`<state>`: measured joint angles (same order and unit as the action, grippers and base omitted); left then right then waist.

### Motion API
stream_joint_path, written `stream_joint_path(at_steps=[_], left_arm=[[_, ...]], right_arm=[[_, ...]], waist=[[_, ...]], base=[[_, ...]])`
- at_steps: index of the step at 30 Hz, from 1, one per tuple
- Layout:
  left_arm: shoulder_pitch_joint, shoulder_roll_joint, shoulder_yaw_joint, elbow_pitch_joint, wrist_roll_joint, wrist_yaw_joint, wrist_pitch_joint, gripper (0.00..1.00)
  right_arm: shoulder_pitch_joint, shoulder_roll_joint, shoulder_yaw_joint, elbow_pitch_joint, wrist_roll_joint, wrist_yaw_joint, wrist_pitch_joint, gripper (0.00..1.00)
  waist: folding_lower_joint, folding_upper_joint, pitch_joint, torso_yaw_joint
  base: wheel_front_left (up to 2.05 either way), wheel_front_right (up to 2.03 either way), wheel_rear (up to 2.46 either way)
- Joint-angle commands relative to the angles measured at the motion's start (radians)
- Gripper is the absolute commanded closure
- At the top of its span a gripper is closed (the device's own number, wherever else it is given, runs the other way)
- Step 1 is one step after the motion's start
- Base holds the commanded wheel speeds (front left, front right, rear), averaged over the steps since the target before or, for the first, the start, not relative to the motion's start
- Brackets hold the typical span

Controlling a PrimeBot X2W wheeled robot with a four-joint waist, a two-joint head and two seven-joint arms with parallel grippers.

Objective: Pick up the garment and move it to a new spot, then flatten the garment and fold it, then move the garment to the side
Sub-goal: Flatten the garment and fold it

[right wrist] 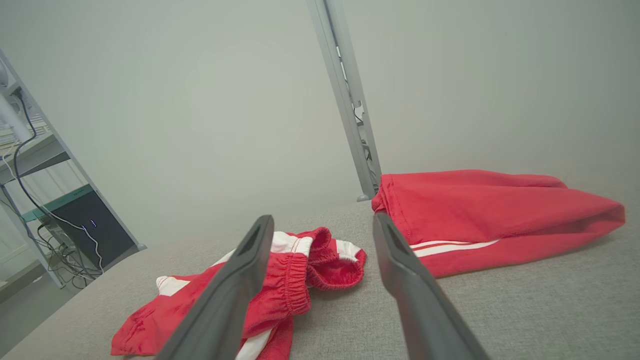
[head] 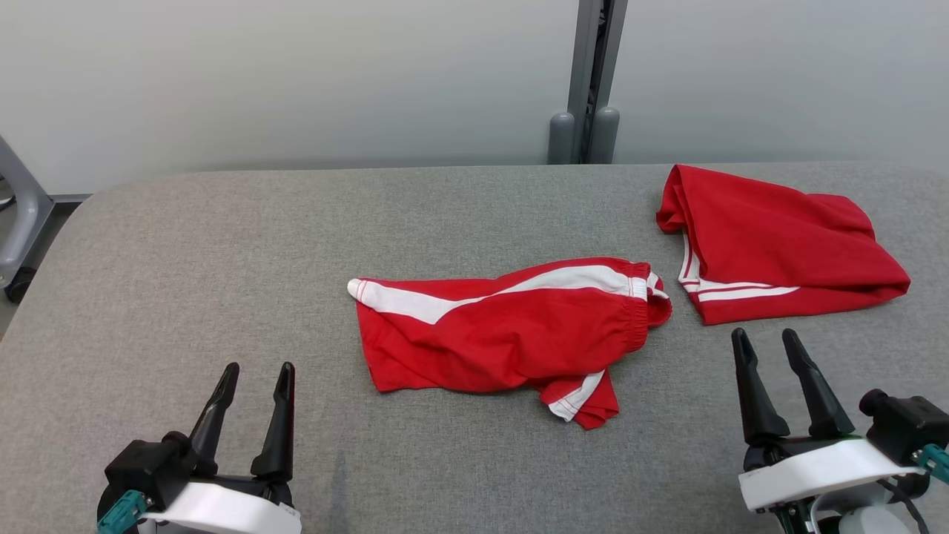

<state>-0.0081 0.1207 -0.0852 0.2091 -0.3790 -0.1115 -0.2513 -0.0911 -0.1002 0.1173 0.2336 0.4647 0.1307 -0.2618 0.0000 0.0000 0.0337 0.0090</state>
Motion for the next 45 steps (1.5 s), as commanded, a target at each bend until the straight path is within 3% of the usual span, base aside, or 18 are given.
stream_joint_path(at_steps=[1, 45], left_arm=[[-0.011, 0.008, 0.0, 0.0, -0.004, 0.007, -0.001, 0.0], [-0.015, 0.032, -0.048, -0.03, -0.019, 0.031, 0.046, 0.0]], right_arm=[[-0.001, -0.01, -0.003, -0.001, -0.007, 0.0, -0.004, 0.0], [-0.037, -0.02, 0.003, 0.037, -0.072, 0.0, -0.004, 0.0]], waist=[[0.0, 0.0, 0.0, 0.001], [0.0, 0.0, -0.009, 0.014]], base=[[0.0, 0.0, 0.0], [0.0, 0.0, 0.0]])
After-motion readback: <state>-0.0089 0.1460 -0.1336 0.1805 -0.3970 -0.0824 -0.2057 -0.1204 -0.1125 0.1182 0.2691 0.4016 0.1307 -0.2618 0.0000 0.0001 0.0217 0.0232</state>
